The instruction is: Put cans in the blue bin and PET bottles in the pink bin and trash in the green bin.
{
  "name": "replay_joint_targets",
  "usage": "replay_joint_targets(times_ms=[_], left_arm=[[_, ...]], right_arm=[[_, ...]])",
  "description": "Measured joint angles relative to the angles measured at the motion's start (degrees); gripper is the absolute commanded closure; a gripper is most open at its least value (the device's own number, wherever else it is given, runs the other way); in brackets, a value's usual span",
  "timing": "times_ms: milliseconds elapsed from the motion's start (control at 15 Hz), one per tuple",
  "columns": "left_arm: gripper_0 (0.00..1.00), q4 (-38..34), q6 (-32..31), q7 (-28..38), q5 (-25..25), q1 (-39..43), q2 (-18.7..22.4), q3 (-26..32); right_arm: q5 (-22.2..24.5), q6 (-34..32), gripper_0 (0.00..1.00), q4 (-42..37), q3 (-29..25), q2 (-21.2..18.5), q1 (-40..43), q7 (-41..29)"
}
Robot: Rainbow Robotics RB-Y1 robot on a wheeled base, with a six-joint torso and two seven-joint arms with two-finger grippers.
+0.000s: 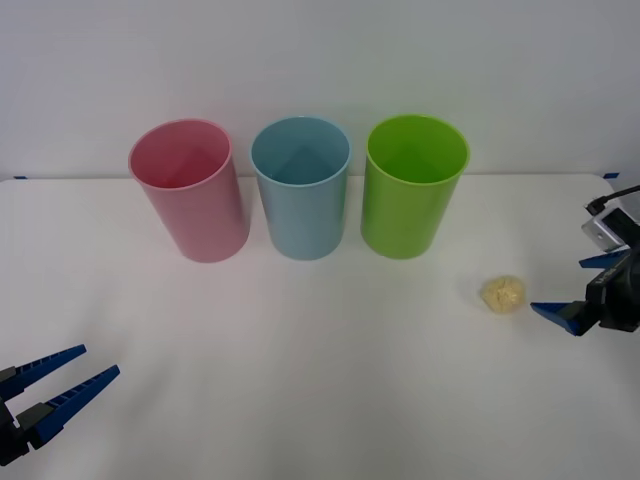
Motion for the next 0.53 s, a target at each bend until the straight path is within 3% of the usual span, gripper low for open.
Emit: replay_joint_targets(times_ms=[333,533], left_arm=[[0.00,0.0,0.0,0.0,0.0,0.0,0.0,0.0],[0.00,0.0,0.0,0.0,0.0,0.0,0.0,0.0]], right_arm=[[7.5,0.1,0.00,3.1,0.9,5.4,-2.7,2.1],[9.8,1.7,0.00,4.6,2.3,6.0,-3.2,2.6]])
